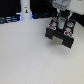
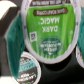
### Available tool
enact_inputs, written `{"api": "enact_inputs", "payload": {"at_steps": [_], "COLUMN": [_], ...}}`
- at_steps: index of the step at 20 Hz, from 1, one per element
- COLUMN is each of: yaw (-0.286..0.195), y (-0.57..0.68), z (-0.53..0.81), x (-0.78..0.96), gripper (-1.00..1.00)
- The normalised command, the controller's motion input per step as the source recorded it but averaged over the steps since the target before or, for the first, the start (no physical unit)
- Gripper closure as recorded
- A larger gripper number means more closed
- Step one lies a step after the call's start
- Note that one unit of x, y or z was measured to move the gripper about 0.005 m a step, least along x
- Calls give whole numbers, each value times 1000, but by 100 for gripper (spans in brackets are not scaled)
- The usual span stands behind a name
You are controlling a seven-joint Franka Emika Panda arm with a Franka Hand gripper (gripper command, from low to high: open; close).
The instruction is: Open the kcup holder, insert the kcup into the holder, and close the kcup holder
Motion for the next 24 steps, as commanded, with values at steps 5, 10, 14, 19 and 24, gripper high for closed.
{"api": "enact_inputs", "payload": {"at_steps": [5, 10, 14, 19, 24], "yaw": [20, 27, 47, 83, 104], "y": [51, 103, 129, 111, 34], "z": [-214, -152, -28, 253, 404], "x": [66, 99, 113, 123, 180], "gripper": [100, 100, -100, -100, -100]}}
